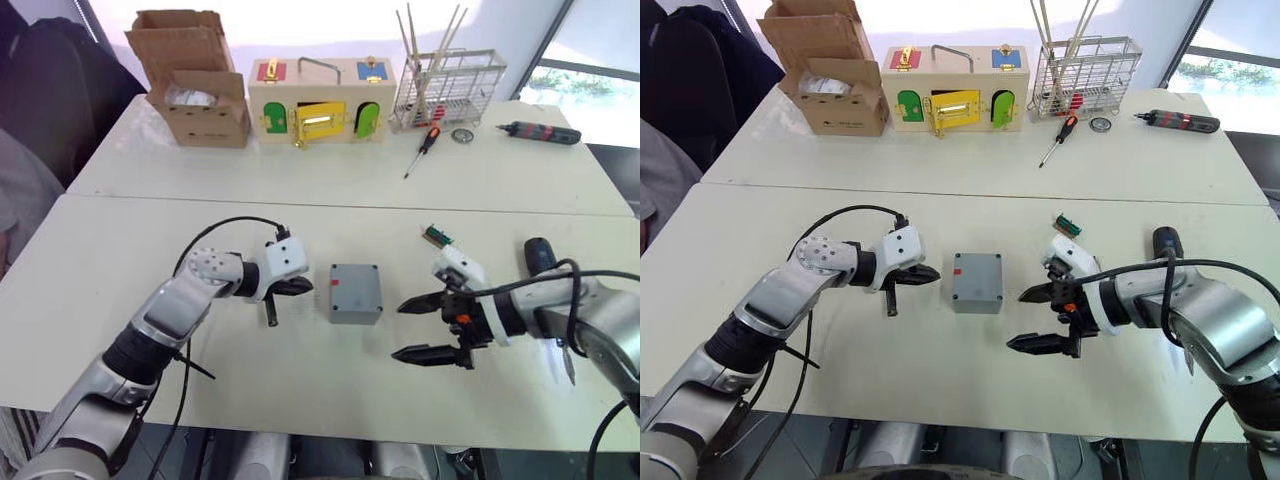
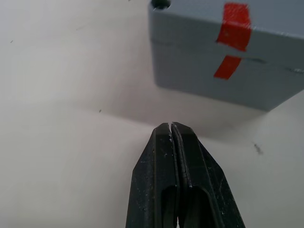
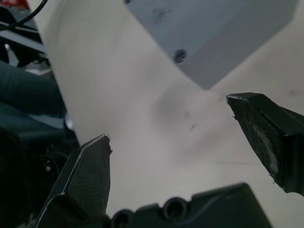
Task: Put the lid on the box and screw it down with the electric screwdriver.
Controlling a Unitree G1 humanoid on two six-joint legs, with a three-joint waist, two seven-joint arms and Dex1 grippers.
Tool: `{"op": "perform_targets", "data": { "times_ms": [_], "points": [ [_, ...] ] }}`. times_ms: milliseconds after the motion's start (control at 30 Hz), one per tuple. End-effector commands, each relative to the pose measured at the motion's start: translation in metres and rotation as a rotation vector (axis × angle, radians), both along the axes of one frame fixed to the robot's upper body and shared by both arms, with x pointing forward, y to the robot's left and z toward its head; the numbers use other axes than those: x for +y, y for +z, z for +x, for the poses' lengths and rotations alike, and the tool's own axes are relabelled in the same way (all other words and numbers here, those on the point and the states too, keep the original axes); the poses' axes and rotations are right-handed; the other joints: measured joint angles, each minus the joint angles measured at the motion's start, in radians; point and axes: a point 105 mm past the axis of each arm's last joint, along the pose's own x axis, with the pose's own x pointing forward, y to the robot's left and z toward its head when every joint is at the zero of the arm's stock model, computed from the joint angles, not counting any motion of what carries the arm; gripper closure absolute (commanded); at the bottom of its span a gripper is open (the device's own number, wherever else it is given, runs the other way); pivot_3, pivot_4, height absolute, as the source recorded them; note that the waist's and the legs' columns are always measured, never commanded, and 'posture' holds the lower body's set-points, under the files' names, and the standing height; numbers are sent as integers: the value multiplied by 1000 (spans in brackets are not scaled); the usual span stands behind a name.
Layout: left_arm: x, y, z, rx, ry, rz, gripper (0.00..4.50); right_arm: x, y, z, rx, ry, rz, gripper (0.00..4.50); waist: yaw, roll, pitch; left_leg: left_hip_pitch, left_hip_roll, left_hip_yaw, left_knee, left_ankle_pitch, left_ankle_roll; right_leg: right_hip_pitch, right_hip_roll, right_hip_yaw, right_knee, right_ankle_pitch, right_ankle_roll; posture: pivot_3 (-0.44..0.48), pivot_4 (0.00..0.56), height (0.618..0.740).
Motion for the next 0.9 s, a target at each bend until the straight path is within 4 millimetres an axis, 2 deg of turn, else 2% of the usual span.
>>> {"op": "perform_targets", "data": {
  "times_ms": [33, 200, 333, 433, 567, 700, 767, 900],
  "points": [
    [-17, 6, -4, -33, -72, -11, 4500, 14, -9, -1, -11, 39, 5, 19, 0, 0, 0, 0, 0, 0, 0, 0, 0, 0, 0, 0, 0, 0, 0, 0, 150, 735],
    [-31, 4, -4, -33, -122, -8, 4500, 26, -13, -2, -2, 60, 26, 19, 2, 0, 0, 0, 0, 0, 1, 0, 0, 0, 0, 0, 1, 0, 0, 0, 150, 735],
    [-43, 3, 15, -95, -118, 13, 4500, 38, -16, -9, 22, 78, 68, 19, 4, -1, 0, 0, 0, 0, 1, 0, 0, 1, 0, 0, 0, 0, 0, 0, 150, 735],
    [-42, -1, 31, -151, -102, 75, 4500, 40, -16, -14, 32, 77, 83, 19, 2, -1, 0, 0, -1, 0, 1, 0, 0, 1, 0, 0, 0, 0, 0, 0, 150, 735],
    [-29, -4, 36, -164, -98, 122, 4500, 15, -11, -14, 19, 10, 40, 19, 0, -1, 0, 0, -1, 0, 1, 0, 0, 0, 0, 0, 1, 0, 0, 0, 150, 735],
    [-23, -1, 31, -159, -112, 119, 4500, -5, -12, -11, -20, -39, -41, 19, -3, -1, -1, 0, 0, 0, 1, -1, 1, 0, 0, 0, 1, 0, 0, 0, 150, 735],
    [-24, -1, 30, -156, -114, 115, 4500, -7, -13, -5, -42, -61, -53, 19, -4, -1, -1, 1, 1, 1, 1, -1, 1, 0, 1, 0, 1, 0, 0, 0, 150, 735],
    [-31, 4, 21, -141, -144, 81, 4500, 5, -21, 3, -68, -27, -55, 19, -3, -1, -1, 1, 1, 1, 0, 0, 0, 0, 1, 0, 2, 0, 0, 0, 150, 735]
  ]
}}
